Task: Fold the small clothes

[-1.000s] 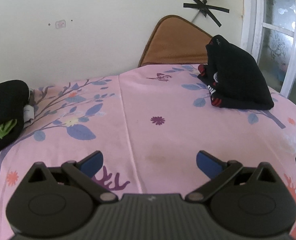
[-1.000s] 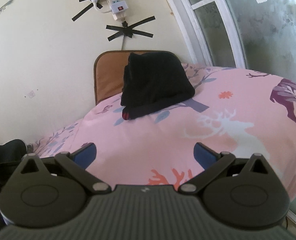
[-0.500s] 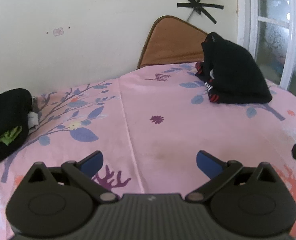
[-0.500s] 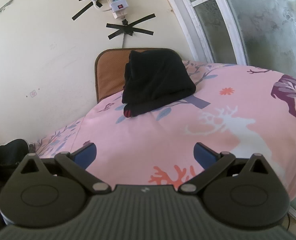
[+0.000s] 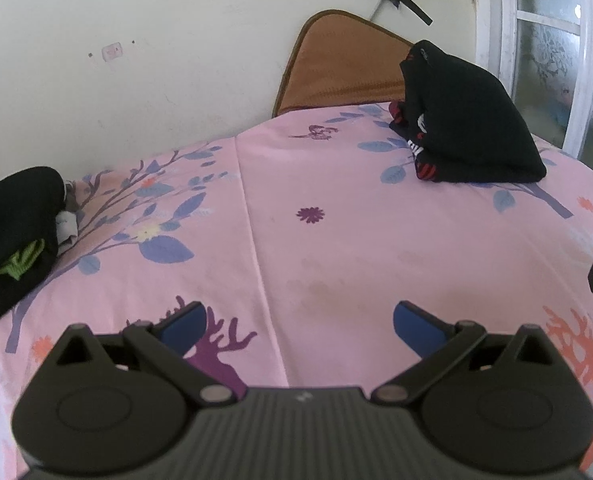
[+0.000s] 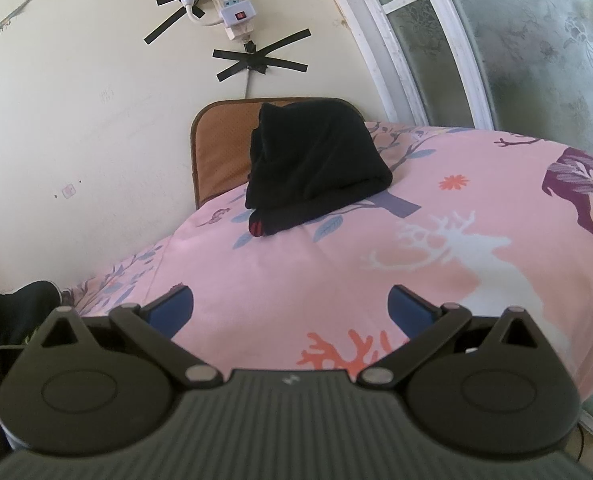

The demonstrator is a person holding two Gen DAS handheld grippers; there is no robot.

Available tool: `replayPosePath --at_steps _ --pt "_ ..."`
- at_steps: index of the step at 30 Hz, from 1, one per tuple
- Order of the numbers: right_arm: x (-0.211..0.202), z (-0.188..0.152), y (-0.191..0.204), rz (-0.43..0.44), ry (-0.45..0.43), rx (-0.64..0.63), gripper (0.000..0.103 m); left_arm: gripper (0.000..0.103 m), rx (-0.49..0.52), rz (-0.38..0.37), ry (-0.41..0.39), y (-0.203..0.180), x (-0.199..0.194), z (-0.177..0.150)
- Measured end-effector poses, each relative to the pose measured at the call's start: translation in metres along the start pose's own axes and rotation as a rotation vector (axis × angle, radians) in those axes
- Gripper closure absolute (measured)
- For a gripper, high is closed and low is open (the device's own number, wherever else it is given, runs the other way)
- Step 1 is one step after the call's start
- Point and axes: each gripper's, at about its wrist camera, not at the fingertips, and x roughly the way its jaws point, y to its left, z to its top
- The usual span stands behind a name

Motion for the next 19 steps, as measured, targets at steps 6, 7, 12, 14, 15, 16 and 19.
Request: replayPosePath --at_steps 6,7,12,14,15,16,19 --pt "0.0004 0.0003 -0.0009 0.004 0.008 0.005 0.000 0.000 0.002 0.000 0.012 -0.0016 0.0005 -0.0013" --pt "0.0004 0.0001 -0.0010 0.004 0.008 0.007 0.000 0.000 0.004 0.001 0.013 -0.0021 0.0004 -0.0015" --pt "0.0010 -0.0003 -0.0019 0.006 0.012 0.011 0.000 0.000 0.004 -0.008 0.023 -0.0027 0.0016 -0.0011" --pt "0.0017 -0.0010 -0.0024 0.005 0.015 0.013 0.000 0.000 0.003 -0.017 0.026 -0.0026 0.0021 -0.0010" --pt "0.0020 -0.0014 -0.0026 0.004 0.017 0.013 0.000 0.000 0.002 -0.029 0.026 -0.0021 0.0019 -0.0013" --pt "0.0023 -0.0017 -0.0027 0.003 0.018 0.014 0.000 0.000 -0.003 -0.044 0.029 -0.0014 0.0016 -0.0015" --pt "0.0025 -0.0021 -0.0029 0.003 0.017 0.012 0.000 0.000 -0.014 -0.078 0.034 -0.0010 0.0005 -0.0016"
